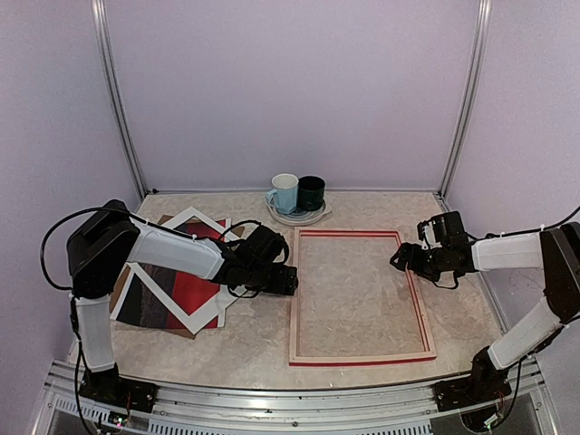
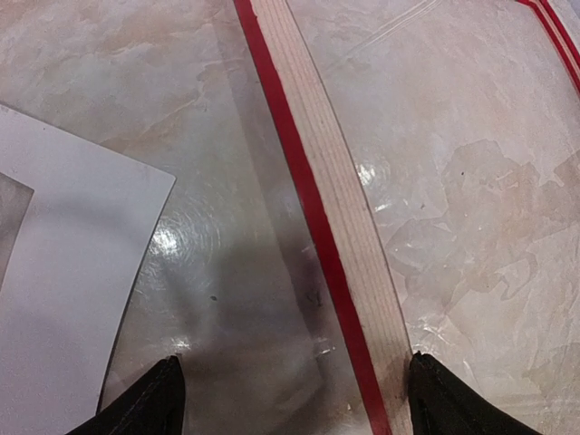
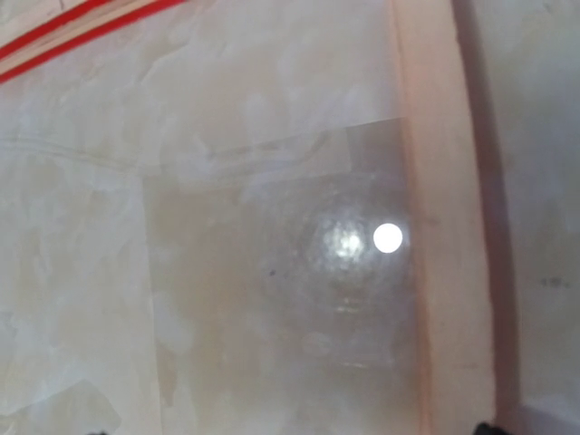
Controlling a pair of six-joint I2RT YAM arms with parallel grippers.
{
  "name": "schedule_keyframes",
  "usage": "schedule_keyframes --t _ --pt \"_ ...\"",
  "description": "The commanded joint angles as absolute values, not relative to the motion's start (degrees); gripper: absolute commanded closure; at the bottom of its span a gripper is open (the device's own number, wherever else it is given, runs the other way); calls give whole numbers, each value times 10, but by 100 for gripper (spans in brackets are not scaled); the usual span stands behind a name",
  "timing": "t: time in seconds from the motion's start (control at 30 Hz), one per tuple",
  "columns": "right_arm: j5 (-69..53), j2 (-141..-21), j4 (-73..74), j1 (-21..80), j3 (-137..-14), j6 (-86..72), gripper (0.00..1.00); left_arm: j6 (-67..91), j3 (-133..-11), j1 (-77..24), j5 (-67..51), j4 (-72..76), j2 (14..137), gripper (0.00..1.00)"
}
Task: Put the photo into the frame
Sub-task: Press the glass panel into the frame body.
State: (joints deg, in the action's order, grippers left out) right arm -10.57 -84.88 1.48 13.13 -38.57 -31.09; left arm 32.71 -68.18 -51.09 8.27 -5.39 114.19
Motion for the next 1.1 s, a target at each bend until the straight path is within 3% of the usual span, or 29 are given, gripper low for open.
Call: schedule_keyframes --t 0.0,0.63,1.07 --pt "-115 -855 2 134 -376 -305 14 319 -692 -518 86 -67 1163 16" --pt "-180 -873 -35 134 -372 -303 17 299 -722 -525 116 -108 1177 16" --pt "-44 -799 33 132 -383 -296 11 302 -717 -519 113 -106 1170 15"
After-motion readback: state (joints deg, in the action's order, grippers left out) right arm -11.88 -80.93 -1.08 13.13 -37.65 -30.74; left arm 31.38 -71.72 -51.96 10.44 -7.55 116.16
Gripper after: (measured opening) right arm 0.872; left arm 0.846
